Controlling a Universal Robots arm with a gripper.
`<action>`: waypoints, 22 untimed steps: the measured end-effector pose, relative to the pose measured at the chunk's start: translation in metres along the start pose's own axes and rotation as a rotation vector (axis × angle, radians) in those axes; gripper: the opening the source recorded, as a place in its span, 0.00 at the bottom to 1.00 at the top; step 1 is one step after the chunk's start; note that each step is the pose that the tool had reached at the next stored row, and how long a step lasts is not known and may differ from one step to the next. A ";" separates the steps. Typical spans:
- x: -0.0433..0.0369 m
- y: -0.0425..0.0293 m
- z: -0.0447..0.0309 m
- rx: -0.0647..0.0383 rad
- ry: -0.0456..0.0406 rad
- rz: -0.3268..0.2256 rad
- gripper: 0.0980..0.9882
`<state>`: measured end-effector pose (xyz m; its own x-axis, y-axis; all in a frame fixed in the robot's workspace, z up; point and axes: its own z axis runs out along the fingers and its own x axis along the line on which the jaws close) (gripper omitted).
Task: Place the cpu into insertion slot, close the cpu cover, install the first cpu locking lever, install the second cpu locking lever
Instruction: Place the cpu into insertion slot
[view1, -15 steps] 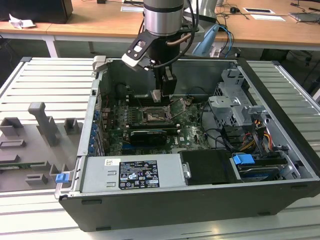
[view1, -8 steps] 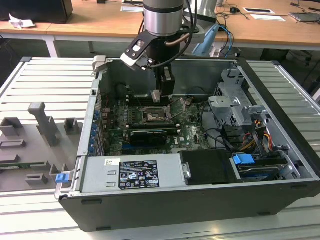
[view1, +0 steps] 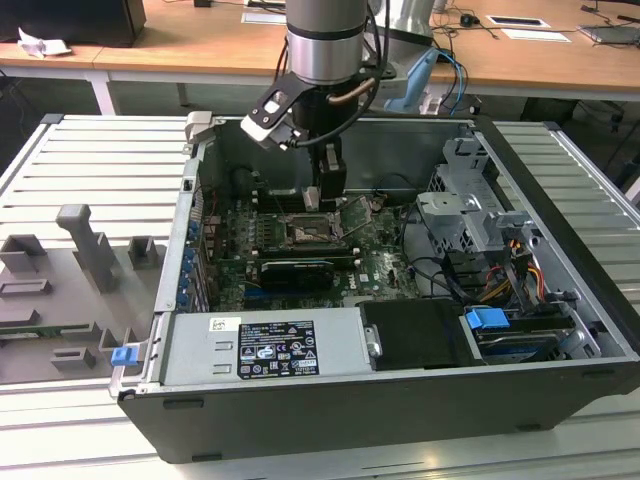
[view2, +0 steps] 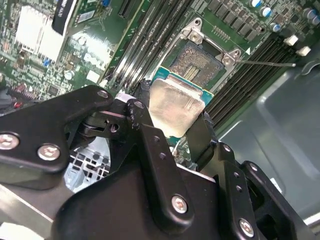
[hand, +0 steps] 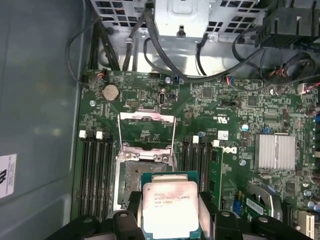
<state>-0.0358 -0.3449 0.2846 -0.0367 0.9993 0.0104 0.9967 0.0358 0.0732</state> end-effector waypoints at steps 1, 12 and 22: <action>0.0000 -0.0002 0.0025 0.000 -0.0019 0.027 0.49; 0.0059 -0.0066 0.0210 -0.003 -0.0058 0.078 0.49; 0.0277 -0.0123 0.0493 -0.004 -0.0034 0.046 0.49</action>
<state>-0.0455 -0.3170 0.2349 0.0092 0.9999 0.0104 0.9970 -0.0099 0.0766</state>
